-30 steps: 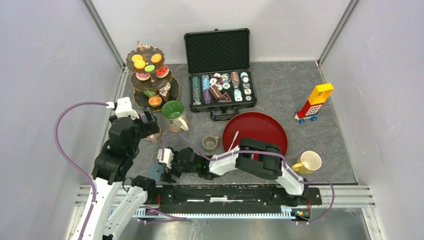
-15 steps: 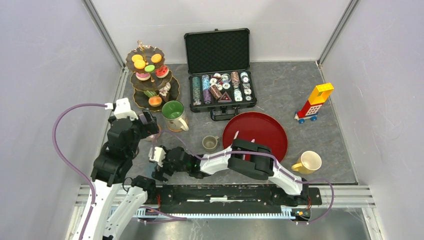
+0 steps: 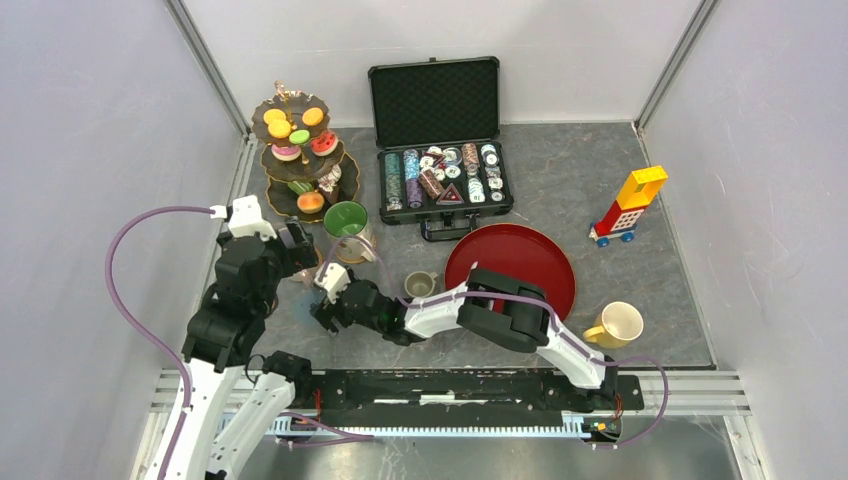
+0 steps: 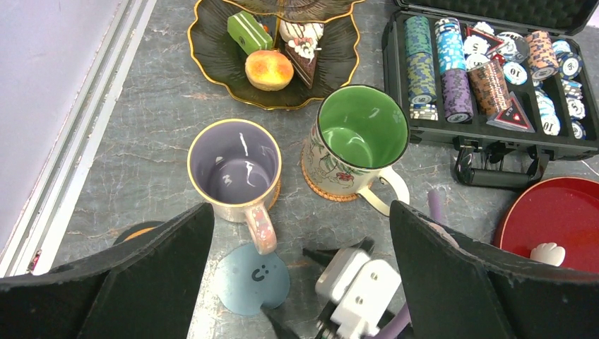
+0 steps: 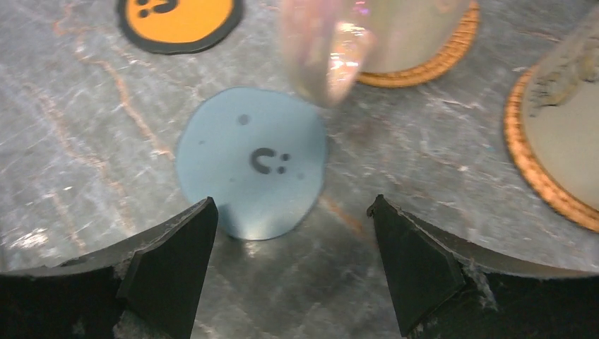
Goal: Serve the afternoon tea
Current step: Move the coaster to the center of the board.
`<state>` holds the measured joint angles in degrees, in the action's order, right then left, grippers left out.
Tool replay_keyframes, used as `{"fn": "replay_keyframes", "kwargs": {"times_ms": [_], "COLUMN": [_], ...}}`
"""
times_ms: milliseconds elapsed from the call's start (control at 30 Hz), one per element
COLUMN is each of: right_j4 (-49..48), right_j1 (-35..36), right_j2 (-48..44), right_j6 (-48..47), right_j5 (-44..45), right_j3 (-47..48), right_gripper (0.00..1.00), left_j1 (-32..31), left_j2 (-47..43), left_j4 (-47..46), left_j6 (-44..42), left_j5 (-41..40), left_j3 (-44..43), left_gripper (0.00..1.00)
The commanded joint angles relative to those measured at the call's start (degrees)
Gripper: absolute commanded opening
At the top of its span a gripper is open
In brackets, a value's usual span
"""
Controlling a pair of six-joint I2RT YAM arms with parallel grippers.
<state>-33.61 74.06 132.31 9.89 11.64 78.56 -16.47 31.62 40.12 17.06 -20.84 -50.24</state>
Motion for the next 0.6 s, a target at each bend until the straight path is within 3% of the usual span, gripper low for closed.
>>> {"fn": "replay_keyframes", "kwargs": {"times_ms": [0, 167, 367, 567], "right_j4": [4.2, 2.3, -2.0, -2.3], "right_j1": [-0.8, -0.7, -0.8, -0.8], "right_j2": [-0.8, -3.7, -13.4, -29.0], "right_j6": [2.9, 0.4, -0.8, -2.2], "right_j5": [3.1, -0.1, -3.8, -3.6], "right_j3": [-2.6, -5.1, -13.8, -23.3], "right_gripper": [0.88, 0.89, 0.94, 0.97], "left_j1": [0.1, 0.1, -0.1, 0.0], "left_j2": [0.6, 2.3, 3.0, -1.6], "left_j4": [-2.0, 2.7, 18.6, 28.1], "left_j6": [-0.8, 1.2, 19.5, 28.6], "left_j5": [0.6, -1.0, -0.8, -5.0], "left_j3": [0.2, -2.5, -3.9, -4.0], "left_gripper": [1.0, 1.0, 1.0, 0.99]}}
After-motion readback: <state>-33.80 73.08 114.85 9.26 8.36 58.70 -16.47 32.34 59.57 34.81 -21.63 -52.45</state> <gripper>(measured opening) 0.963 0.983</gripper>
